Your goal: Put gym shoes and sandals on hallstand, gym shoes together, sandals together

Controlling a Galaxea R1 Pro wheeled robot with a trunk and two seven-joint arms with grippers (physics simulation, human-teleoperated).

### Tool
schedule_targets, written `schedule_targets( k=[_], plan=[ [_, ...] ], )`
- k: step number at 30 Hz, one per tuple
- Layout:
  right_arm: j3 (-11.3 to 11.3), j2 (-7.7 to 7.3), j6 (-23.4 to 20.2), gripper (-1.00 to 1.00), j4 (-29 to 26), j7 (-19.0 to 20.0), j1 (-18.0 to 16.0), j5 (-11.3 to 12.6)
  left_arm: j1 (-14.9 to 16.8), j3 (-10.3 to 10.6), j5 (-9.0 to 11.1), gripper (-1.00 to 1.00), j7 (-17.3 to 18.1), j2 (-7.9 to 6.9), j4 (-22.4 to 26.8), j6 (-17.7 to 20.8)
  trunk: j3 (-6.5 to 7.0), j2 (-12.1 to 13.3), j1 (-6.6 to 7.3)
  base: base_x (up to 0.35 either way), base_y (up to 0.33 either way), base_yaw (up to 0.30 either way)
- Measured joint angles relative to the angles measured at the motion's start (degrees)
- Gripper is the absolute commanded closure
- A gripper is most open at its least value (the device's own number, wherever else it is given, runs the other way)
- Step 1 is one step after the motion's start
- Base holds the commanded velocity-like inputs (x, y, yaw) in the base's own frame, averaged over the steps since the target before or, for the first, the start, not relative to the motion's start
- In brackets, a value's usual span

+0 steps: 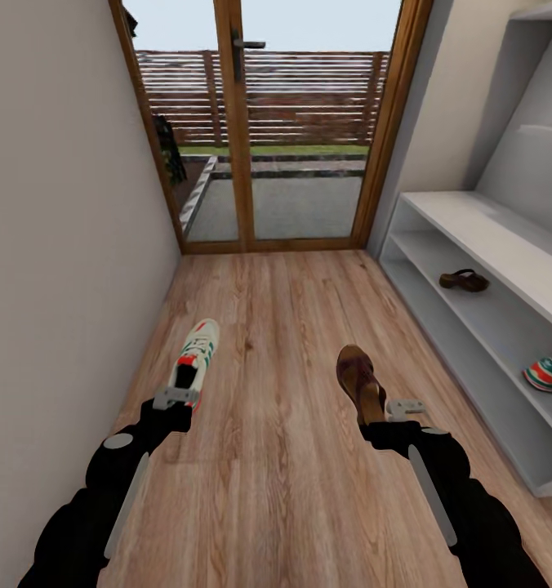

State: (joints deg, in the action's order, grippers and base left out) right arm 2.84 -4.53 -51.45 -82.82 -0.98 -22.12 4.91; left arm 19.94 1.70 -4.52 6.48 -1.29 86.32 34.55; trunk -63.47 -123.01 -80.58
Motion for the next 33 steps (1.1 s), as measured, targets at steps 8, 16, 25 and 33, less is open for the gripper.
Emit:
schedule_targets(
  k=[8,16,25,33],
  plan=[
    [0.0,0.0,0.0,1.0,0.0,-0.01,-0.02,0.0,0.0,-0.01,0.02,1.0,0.0,-0.01,0.0,0.0,0.0,0.0,0.0,0.324,0.088,0.0],
    [0.0,0.0,0.0,1.0,0.0,0.0,0.01,0.0,0.01,0.0,-0.01,1.0,0.0,-0.01,0.0,0.0,0.0,0.0,0.0,0.324,0.098,0.0],
    [0.0,0.0,0.01,1.0,0.0,0.0,-0.01,0.01,0.0,0.0,-0.01,1.0,0.0,0.01,0.0,0.0,0.0,0.0,0.0,0.324,0.099,0.0],
    [0.0,0.0,0.01,1.0,0.0,-0.01,-0.01,0.02,-0.01,-0.02,0.01,1.0,0.0,-0.01,0.0,0.0,0.0,0.0,0.0,0.324,0.099,0.0]
  ],
)
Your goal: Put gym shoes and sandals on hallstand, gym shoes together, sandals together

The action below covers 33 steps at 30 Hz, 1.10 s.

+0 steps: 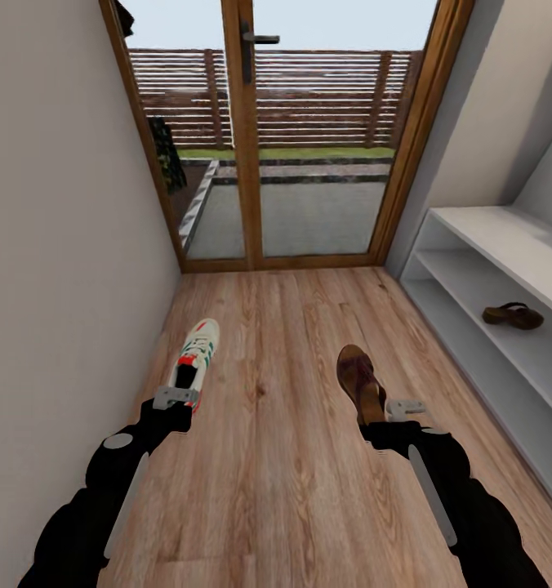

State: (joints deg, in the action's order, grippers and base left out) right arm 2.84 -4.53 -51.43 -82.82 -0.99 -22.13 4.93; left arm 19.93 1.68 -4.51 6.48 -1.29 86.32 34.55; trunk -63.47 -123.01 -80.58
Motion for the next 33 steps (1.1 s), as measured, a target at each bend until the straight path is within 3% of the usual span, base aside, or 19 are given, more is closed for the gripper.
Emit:
schedule_targets(
  k=[33],
  plan=[
    [0.0,0.0,0.0,1.0,0.0,0.02,0.0,0.01,0.0,0.05,-0.01,1.0,0.0,0.08,0.0,0.0,0.0,0.0,0.0,0.325,0.033,0.0]
  ],
)
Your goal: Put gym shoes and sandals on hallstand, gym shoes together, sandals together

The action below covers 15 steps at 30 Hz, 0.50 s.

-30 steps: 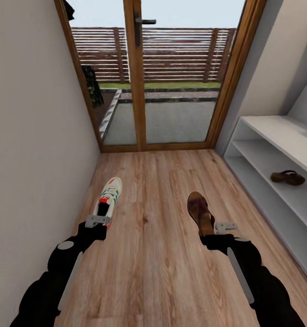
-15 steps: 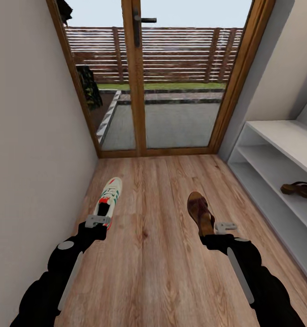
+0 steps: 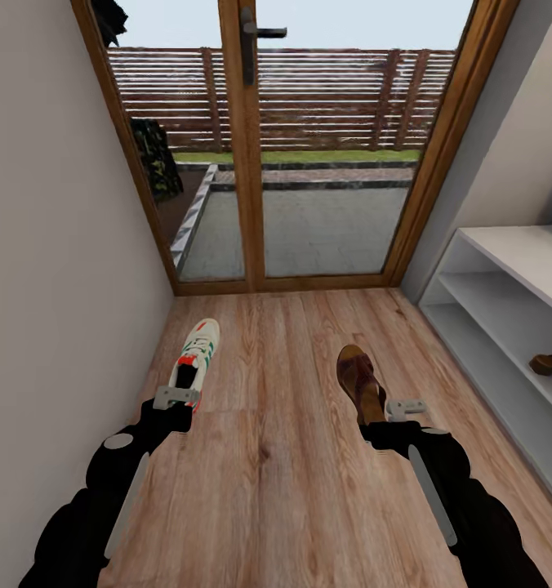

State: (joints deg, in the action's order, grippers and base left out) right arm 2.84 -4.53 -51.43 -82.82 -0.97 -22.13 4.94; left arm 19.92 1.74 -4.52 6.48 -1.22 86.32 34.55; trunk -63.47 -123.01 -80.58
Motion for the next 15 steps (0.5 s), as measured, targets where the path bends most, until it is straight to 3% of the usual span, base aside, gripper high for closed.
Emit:
schedule_targets(
  k=[15],
  plan=[
    [0.0,0.0,-0.02,1.0,-0.01,0.03,-0.01,-0.01,0.04,0.0,0.01,1.0,0.0,0.01,-0.01,-0.01,0.0,0.0,0.0,0.32,0.045,0.0]
  ],
)
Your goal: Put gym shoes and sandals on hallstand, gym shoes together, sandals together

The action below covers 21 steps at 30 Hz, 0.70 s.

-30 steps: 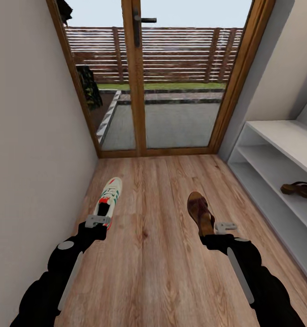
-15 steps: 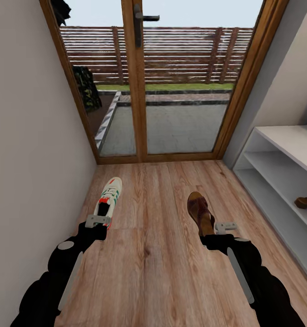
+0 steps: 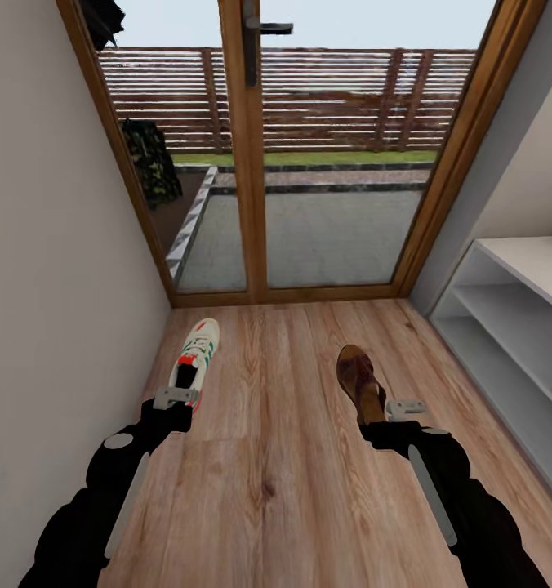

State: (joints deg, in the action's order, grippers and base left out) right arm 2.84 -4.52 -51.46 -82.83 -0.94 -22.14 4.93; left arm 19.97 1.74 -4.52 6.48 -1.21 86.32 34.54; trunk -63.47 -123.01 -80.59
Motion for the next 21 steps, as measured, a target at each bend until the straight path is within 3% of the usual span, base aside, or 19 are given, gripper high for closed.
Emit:
schedule_targets(
  k=[6,21],
  plan=[
    [-0.01,0.0,0.01,1.0,-0.01,0.0,0.02,0.02,0.04,0.01,-0.02,1.0,0.0,0.0,-0.01,0.0,0.03,0.0,-0.01,0.196,0.001,-0.079],
    [-0.01,-0.01,0.0,1.0,-0.02,0.0,0.02,0.03,0.04,0.01,-0.01,1.0,0.0,0.01,-0.02,0.0,0.61,0.0,-0.03,0.052,0.0,-0.248]
  ],
)
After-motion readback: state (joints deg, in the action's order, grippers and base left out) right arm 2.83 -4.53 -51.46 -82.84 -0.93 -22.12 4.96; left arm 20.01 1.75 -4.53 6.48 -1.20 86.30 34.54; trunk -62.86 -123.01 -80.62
